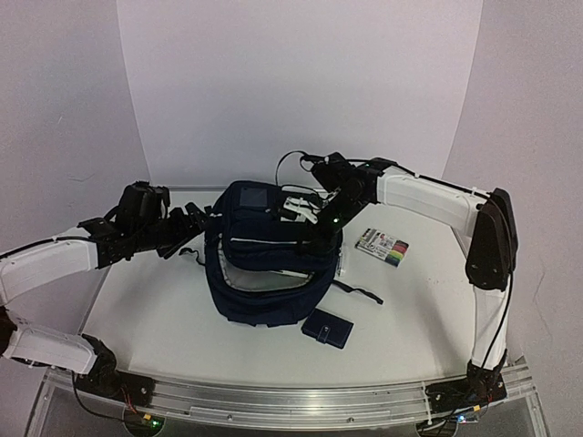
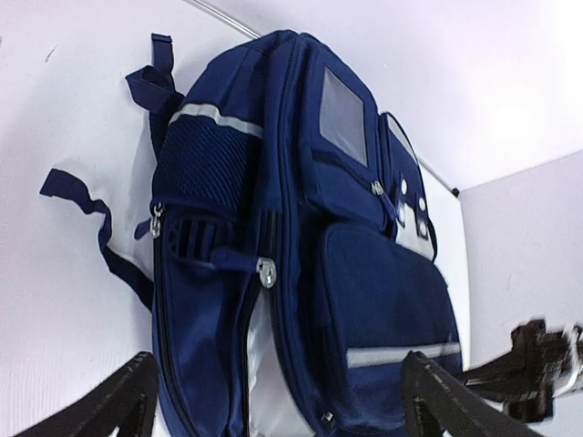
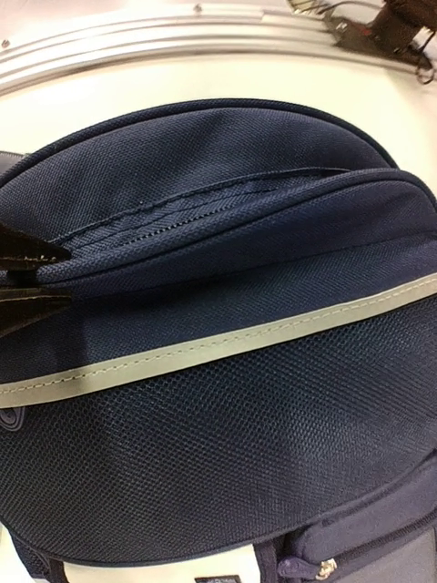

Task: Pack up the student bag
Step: Place the book in the student bag.

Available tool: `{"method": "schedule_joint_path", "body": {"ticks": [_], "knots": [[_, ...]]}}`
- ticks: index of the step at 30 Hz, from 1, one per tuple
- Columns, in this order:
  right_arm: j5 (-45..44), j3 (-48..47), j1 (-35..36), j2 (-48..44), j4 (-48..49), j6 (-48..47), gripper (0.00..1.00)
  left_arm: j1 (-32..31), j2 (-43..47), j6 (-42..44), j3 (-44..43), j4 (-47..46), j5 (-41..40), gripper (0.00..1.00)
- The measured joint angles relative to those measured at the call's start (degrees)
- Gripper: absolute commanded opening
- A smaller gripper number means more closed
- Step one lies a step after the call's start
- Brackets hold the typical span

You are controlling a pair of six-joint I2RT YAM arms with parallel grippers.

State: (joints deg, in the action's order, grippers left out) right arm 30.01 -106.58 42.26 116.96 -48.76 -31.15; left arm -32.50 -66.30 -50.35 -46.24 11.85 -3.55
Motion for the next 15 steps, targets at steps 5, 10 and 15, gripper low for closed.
{"method": "schedule_joint_path", "body": {"ticks": [5, 10, 15], "knots": [[-4.15, -1.92, 2.69, 2.28, -0.84, -0.10, 0.00, 8.40, -5.93, 2.10, -1.26, -3.42, 9.94, 0.66], [-8.52, -1.74, 4.59, 3.77, -0.93, -0.27, 0.00, 12.81, -11.26, 7.35, -2.25, -4.30, 19.16, 0.66], [-11.18, 0.86, 4.69, 3.79, -0.14, -1.36, 0.00, 12.78, -13.79, 15.42, -6.03, -1.09, 23.61, 0.66]]}}
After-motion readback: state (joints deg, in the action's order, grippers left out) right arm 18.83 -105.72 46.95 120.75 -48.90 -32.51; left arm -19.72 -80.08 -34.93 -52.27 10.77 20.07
